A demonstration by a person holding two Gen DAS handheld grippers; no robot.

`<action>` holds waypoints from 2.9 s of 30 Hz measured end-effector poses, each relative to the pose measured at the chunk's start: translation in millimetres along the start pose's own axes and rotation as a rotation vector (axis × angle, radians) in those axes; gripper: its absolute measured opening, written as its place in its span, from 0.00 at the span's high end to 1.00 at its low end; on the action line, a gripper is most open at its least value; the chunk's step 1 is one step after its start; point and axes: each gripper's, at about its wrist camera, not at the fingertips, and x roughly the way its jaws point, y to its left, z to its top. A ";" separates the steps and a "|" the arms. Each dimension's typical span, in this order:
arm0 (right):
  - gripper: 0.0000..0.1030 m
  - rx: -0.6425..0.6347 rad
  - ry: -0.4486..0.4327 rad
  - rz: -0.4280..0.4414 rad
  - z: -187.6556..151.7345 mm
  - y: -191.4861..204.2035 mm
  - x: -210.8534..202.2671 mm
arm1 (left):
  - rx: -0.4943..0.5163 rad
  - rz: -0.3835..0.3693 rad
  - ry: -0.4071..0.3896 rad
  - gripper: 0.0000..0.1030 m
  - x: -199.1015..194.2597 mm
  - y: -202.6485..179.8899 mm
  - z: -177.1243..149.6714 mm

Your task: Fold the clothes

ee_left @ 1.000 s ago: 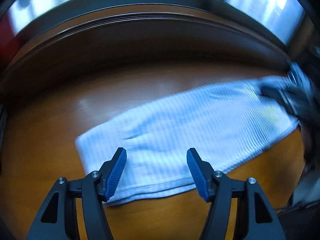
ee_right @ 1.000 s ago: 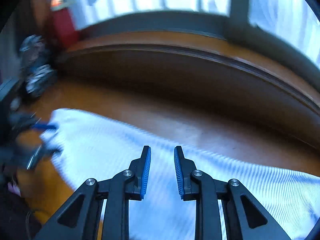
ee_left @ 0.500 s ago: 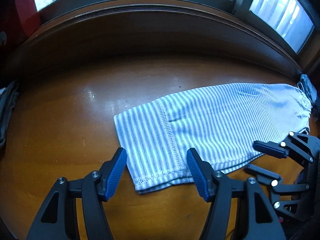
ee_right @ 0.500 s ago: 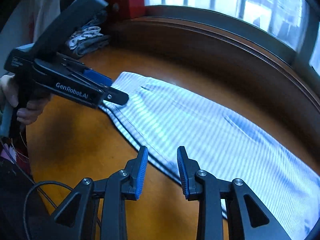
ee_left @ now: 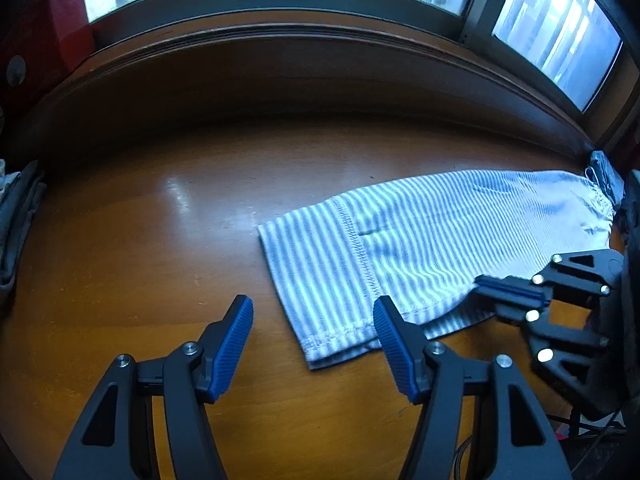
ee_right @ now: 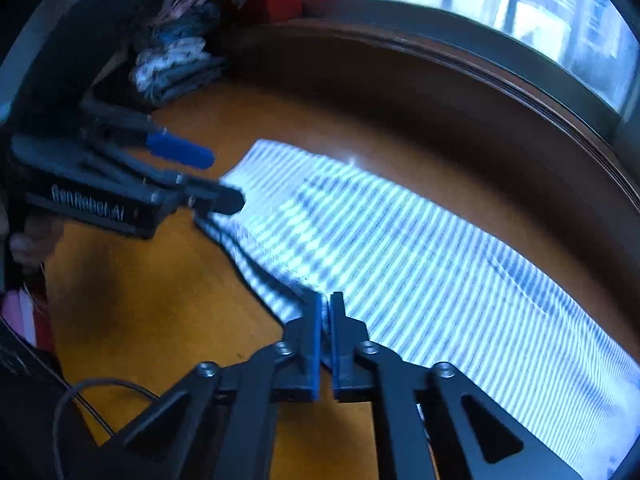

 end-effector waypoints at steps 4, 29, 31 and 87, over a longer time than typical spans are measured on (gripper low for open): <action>0.97 -0.005 0.000 0.053 0.8 6.6 -7.8 | -0.009 -0.008 -0.018 0.42 -0.5 -6.9 19.6; 0.71 0.461 -0.024 -0.245 -75.8 -34.3 -36.5 | 0.252 0.049 0.042 0.39 45.4 -84.1 19.6; 0.71 0.475 -0.025 -0.262 -82.3 -30.5 -42.4 | 0.255 0.048 0.037 0.39 46.8 -86.3 20.1; 0.68 0.983 -0.072 -0.607 -280.6 -231.9 -194.3 | 0.590 -0.297 0.096 0.40 113.9 -526.4 82.9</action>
